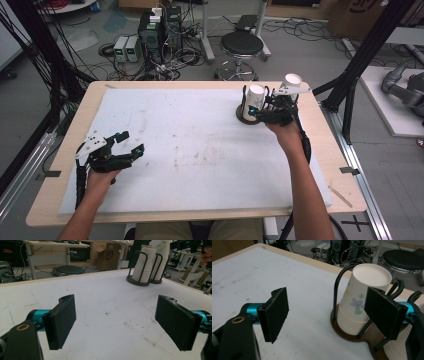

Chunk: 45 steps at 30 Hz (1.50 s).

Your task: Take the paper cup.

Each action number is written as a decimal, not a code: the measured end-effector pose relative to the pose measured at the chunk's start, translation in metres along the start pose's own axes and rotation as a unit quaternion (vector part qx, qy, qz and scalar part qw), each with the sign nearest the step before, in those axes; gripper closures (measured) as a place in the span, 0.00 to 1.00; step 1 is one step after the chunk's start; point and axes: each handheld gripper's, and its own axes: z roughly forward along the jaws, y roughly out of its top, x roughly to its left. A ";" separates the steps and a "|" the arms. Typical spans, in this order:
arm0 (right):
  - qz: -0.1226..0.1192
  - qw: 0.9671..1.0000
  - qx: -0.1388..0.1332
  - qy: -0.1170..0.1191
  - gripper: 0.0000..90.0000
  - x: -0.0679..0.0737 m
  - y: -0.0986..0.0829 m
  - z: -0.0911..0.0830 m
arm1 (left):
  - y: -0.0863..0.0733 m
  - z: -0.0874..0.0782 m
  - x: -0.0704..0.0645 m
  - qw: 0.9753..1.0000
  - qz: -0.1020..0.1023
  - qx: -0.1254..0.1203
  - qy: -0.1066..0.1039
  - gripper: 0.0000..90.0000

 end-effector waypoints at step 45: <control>0.026 0.993 0.080 -0.084 0.39 -0.039 0.032 0.072 | -0.001 0.000 0.002 1.000 -0.009 -0.005 -0.004 0.19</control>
